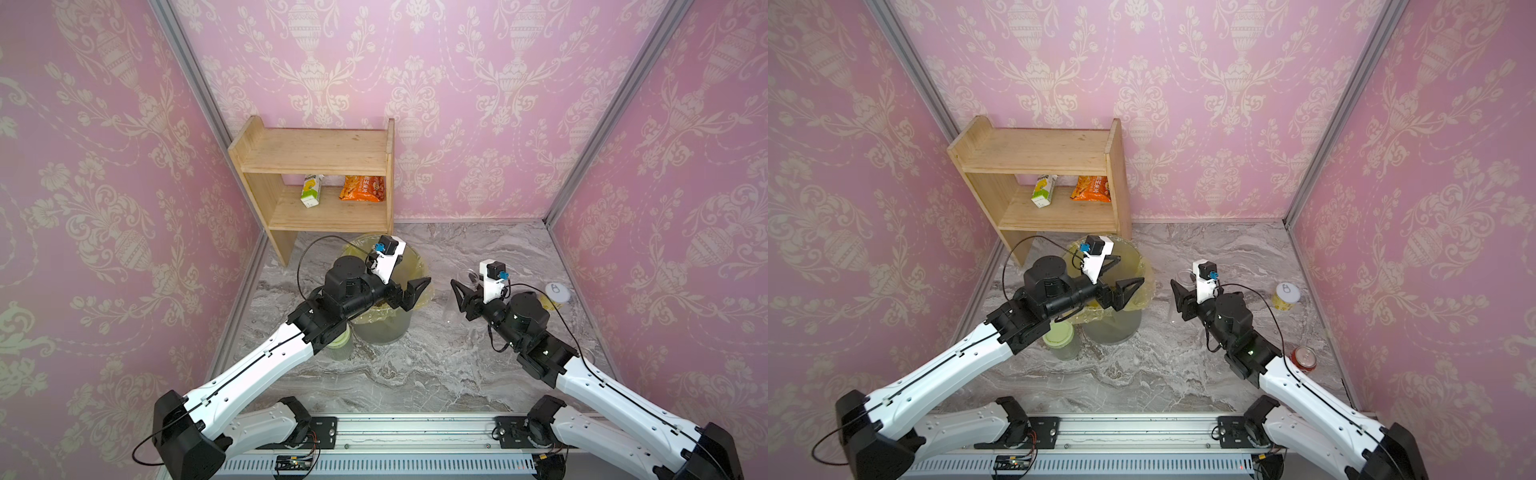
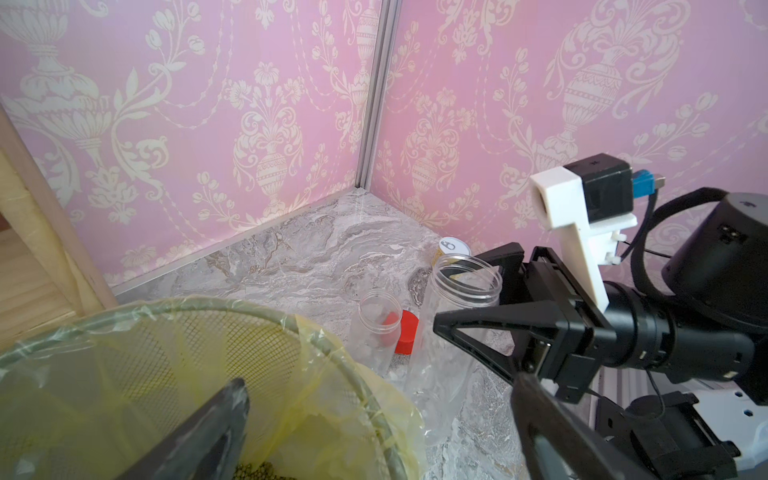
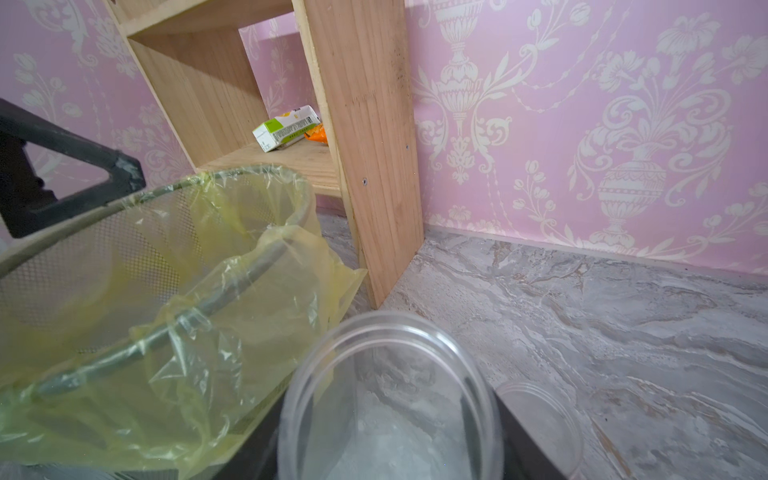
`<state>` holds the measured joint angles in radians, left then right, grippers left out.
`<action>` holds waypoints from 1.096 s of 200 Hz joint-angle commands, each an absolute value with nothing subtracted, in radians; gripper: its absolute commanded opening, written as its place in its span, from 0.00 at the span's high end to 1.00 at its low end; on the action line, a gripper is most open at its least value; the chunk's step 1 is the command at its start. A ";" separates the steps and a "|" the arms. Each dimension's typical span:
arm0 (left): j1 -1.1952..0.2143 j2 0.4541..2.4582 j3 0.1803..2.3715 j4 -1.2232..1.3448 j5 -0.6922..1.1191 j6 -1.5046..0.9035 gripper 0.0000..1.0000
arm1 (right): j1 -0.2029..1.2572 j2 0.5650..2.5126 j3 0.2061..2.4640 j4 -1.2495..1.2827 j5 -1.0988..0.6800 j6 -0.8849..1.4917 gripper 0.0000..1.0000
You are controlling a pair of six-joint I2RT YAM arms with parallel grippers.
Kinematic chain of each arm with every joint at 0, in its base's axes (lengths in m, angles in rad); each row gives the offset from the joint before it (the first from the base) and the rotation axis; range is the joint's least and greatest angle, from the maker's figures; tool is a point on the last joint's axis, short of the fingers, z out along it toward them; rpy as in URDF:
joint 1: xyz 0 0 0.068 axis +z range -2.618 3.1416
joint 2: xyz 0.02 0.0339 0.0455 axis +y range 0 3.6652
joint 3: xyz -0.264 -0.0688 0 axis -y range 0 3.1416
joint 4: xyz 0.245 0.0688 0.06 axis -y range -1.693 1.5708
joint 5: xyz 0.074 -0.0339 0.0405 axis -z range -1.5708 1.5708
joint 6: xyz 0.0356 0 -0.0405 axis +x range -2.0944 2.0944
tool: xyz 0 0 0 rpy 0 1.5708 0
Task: Empty moldy mung beans from jars
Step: Place the jar at the center of the board.
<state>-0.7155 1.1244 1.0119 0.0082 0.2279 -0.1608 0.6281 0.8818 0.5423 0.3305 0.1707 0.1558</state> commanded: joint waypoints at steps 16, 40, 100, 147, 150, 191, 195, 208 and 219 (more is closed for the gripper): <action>-0.706 1.093 0.998 0.044 0.195 -0.124 0.01 | 0.660 0.945 0.456 0.568 0.234 0.113 0.59; -0.707 1.081 0.992 0.048 0.180 -0.121 0.01 | 0.663 0.984 0.424 0.622 0.244 0.110 0.59; -0.706 1.098 0.992 0.052 0.179 -0.142 0.01 | 0.667 1.103 0.396 0.743 0.204 0.084 0.58; -0.706 1.102 0.992 0.061 0.184 -0.150 0.01 | 0.668 1.222 0.381 0.837 0.223 0.079 0.57; -0.706 1.101 0.991 0.060 0.184 -0.150 0.01 | 0.669 1.231 0.382 0.843 0.227 0.080 0.57; -0.707 1.104 0.992 0.048 0.177 -0.149 0.01 | 0.673 1.351 0.409 0.906 0.246 0.092 0.58; -0.706 1.102 0.990 0.051 0.177 -0.146 0.01 | 0.673 1.360 0.411 0.915 0.247 0.091 0.58; -0.706 1.097 0.986 0.054 0.168 -0.147 0.01 | 0.673 1.381 0.418 0.925 0.267 0.093 0.58; -0.706 1.097 0.989 0.043 0.155 -0.142 0.01 | 0.674 1.392 0.424 0.930 0.272 0.092 0.58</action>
